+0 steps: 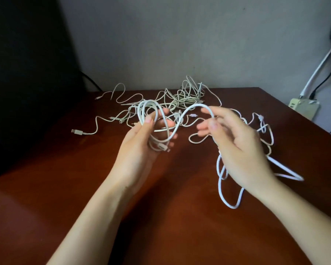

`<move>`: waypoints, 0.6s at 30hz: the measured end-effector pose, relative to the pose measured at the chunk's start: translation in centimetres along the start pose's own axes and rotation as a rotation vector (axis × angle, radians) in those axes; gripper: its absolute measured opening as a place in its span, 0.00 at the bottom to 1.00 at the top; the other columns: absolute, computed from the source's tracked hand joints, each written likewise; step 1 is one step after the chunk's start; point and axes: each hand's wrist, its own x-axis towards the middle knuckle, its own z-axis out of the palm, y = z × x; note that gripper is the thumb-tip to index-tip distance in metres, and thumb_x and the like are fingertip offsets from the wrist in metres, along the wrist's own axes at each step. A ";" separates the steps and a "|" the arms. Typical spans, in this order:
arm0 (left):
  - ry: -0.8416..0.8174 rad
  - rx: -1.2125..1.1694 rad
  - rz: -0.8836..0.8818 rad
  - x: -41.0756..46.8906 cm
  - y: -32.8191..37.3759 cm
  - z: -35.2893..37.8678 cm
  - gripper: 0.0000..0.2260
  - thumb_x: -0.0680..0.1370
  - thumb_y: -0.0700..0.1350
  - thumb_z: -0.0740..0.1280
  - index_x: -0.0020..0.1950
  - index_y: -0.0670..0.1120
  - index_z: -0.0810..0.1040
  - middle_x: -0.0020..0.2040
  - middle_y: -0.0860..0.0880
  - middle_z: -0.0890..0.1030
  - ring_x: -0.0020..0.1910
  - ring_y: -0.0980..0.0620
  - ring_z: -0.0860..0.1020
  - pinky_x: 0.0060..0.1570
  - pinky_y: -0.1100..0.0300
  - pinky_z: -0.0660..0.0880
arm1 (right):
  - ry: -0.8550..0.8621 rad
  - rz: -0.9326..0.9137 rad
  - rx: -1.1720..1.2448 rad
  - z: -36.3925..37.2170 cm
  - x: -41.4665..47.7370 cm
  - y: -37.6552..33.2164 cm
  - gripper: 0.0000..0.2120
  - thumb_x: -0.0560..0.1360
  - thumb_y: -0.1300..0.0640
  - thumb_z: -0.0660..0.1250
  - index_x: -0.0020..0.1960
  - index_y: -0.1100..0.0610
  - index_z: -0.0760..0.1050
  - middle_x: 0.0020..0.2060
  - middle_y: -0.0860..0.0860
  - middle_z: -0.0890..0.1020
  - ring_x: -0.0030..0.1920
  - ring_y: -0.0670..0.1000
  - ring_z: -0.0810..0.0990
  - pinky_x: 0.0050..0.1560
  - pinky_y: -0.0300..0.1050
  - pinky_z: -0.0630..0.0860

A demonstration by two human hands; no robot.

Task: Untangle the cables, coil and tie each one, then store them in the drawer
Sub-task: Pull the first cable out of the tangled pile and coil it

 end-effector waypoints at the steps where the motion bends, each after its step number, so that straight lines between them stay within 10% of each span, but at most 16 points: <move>1: -0.018 0.011 -0.004 -0.1 0.1 0.1 0.15 0.76 0.48 0.58 0.55 0.44 0.78 0.41 0.48 0.81 0.37 0.51 0.79 0.41 0.59 0.76 | -0.015 -0.003 0.004 0.1 -0.2 -0.1 0.11 0.76 0.43 0.56 0.55 0.40 0.73 0.39 0.42 0.81 0.40 0.42 0.81 0.46 0.33 0.74; 4: -0.059 0.020 -0.028 -0.4 0.2 0.5 0.15 0.73 0.49 0.59 0.52 0.44 0.79 0.40 0.47 0.81 0.38 0.48 0.79 0.43 0.56 0.79 | -0.011 -0.028 0.050 0.4 -0.5 -0.8 0.12 0.78 0.45 0.55 0.50 0.42 0.77 0.26 0.44 0.71 0.26 0.42 0.68 0.30 0.33 0.64; 9: -0.125 0.024 -0.064 -0.7 0.1 0.9 0.17 0.73 0.48 0.58 0.54 0.40 0.78 0.39 0.46 0.81 0.37 0.47 0.81 0.45 0.52 0.80 | -0.013 -0.014 0.280 0.4 -0.5 -1.7 0.16 0.79 0.48 0.56 0.37 0.41 0.79 0.24 0.43 0.62 0.27 0.43 0.59 0.33 0.41 0.61; 18: -0.212 0.075 -0.152 -1.0 -0.1 1.2 0.17 0.74 0.48 0.58 0.54 0.40 0.78 0.41 0.44 0.81 0.37 0.48 0.81 0.39 0.55 0.81 | 0.057 0.037 0.162 -0.1 0.3 -1.1 0.23 0.78 0.53 0.58 0.26 0.42 0.76 0.20 0.46 0.65 0.26 0.51 0.66 0.32 0.45 0.61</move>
